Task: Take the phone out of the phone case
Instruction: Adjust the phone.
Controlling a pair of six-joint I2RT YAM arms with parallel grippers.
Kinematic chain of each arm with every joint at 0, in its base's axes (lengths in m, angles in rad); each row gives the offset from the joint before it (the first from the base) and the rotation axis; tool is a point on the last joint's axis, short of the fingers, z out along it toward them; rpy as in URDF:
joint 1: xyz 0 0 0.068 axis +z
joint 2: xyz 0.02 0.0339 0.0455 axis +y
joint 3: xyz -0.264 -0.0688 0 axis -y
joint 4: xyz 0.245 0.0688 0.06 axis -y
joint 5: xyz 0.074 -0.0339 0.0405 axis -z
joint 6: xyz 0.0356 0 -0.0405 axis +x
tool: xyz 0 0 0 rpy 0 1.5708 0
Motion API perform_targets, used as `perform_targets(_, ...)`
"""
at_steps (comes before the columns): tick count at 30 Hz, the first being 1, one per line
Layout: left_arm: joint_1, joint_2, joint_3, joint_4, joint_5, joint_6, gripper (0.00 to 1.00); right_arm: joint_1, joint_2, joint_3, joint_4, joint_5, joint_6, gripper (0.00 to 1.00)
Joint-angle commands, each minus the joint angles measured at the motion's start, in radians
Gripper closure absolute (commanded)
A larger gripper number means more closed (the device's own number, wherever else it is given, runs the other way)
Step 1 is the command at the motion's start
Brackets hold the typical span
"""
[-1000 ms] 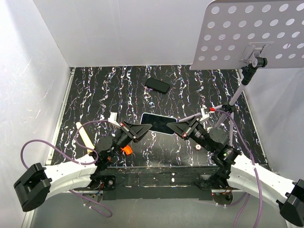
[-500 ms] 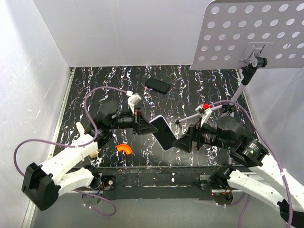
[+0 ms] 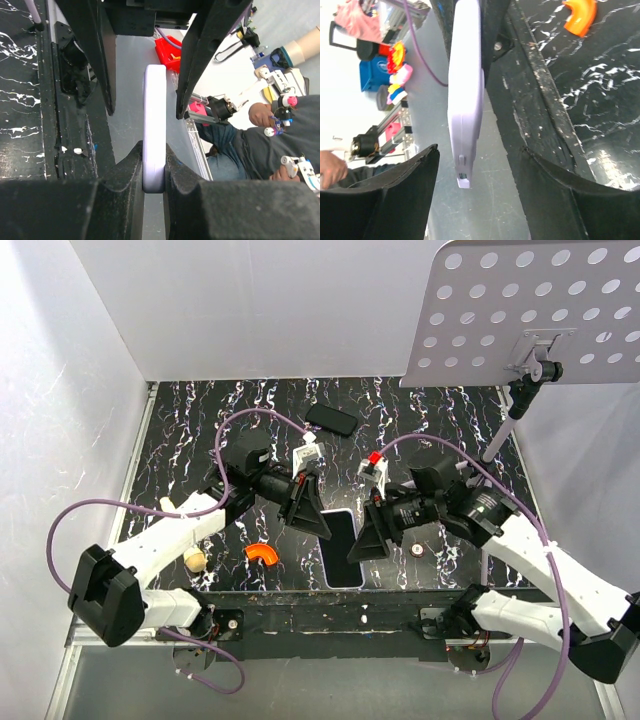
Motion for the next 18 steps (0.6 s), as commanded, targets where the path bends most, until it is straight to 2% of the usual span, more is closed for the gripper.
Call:
perform_targets(1, 0.004, 0.005, 0.05, 0.012, 0.106, 0.017, 1.0, -0.004, 0.043, 0.036, 0.109, -0.179, 0.004, 0.33)
perform_targets(4, 0.003, 0.016, 0.055, -0.023, 0.109, 0.045, 1.0, -0.009, 0.081, 0.045, 0.147, -0.23, 0.019, 0.43)
perform_targets(9, 0.003, 0.002, 0.052, -0.025, 0.106, 0.04, 1.0, -0.021, 0.155, 0.101, 0.104, -0.242, -0.005, 0.45)
perform_targets(13, 0.001, -0.01, 0.049, -0.025, 0.096, 0.037, 1.0, -0.024, 0.209, 0.134, 0.098, -0.273, -0.014, 0.57)
perform_targets(15, 0.003, -0.018, 0.049, -0.061, 0.082, 0.039, 1.0, -0.022, 0.229, 0.144, 0.109, -0.277, -0.016, 0.76)
perform_targets(16, 0.003, -0.024, 0.055, -0.086, 0.067, 0.056, 1.0, -0.022, 0.233, 0.147, 0.113, -0.267, -0.016, 0.97)
perform_targets(18, 0.003, -0.051, 0.064, -0.177, -0.002, 0.112, 1.0, -0.022, 0.212, 0.139, 0.133, -0.166, 0.013, 0.99)
